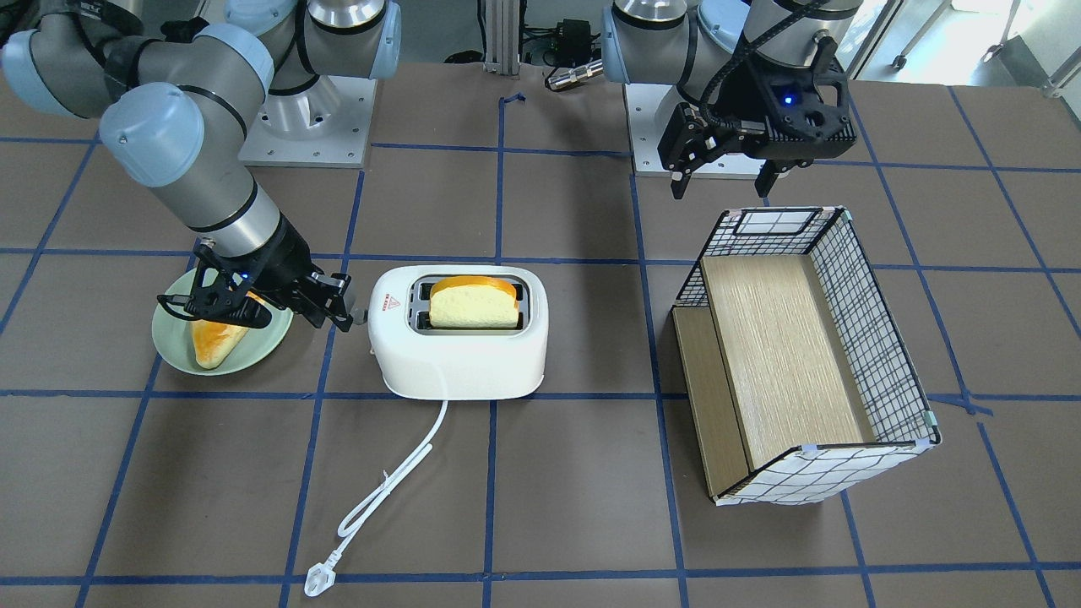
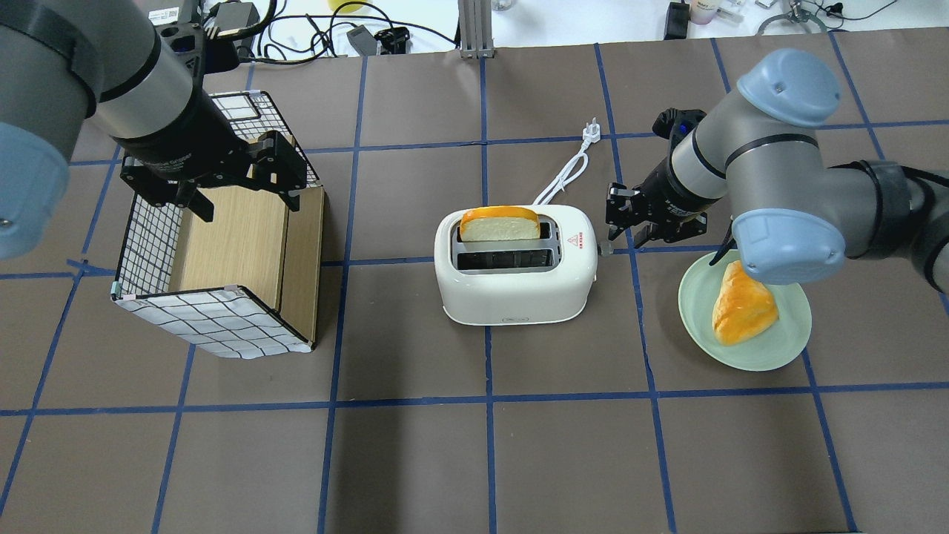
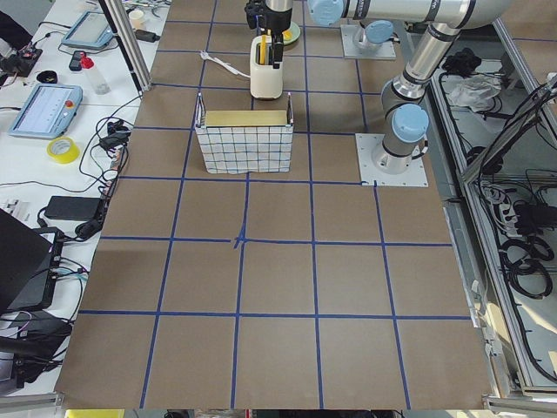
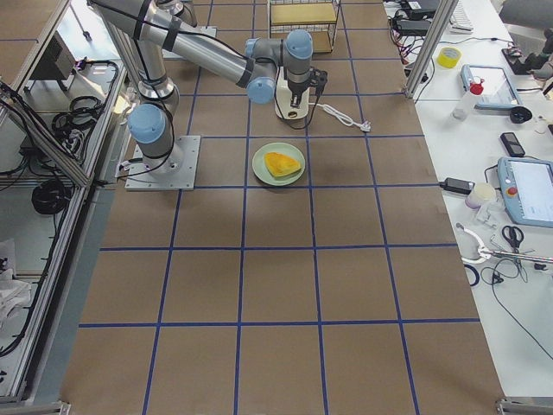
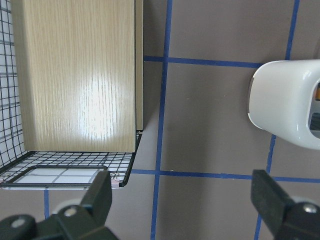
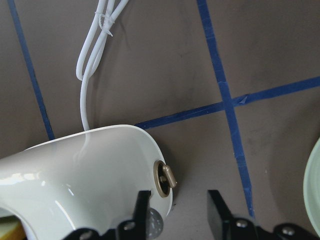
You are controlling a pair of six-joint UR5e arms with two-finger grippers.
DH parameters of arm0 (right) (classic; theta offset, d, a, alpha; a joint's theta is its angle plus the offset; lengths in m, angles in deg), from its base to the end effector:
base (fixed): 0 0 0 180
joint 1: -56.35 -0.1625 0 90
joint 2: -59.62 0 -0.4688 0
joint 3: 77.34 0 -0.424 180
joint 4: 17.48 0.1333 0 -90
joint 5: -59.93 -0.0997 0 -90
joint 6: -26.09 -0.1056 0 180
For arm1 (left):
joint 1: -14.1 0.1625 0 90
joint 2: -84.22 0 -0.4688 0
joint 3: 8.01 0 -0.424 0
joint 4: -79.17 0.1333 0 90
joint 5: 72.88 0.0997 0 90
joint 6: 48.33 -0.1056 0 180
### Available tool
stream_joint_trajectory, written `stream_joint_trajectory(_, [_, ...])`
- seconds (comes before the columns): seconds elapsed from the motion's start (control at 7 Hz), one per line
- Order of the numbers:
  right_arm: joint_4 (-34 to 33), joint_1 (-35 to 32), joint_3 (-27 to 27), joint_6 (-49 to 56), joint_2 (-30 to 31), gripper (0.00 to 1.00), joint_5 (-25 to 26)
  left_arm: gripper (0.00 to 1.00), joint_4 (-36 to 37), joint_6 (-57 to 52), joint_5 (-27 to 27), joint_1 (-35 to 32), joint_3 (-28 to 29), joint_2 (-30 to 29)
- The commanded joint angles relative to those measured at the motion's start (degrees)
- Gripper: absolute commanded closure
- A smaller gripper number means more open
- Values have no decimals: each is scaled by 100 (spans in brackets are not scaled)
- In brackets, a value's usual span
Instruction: Press toaster with right arm
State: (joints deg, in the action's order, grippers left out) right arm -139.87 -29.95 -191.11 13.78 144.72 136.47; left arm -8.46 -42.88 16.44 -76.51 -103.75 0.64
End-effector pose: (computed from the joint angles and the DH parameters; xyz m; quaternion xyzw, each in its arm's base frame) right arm 0.1241 -0.5273 0.3302 0.1345 0.9834 -0.0234 0.1192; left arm -0.1396 -0.4753 0.5333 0.0421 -0.9987 0.0263 0.0073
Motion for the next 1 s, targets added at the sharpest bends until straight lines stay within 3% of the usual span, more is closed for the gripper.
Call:
stream_joint_trajectory(0.0, [398,7,82,-35,383,0,465,0,0,0,-2,0,3,0])
stream_joint_trajectory(0.43, [2425,-36,1204,-35,569,0,1274,0,0,0,7,0,-6,0])
stream_joint_trajectory(0.86, [3562,-54,1935,-8,789,0,1460,0,0,0,-2,0,-6,0])
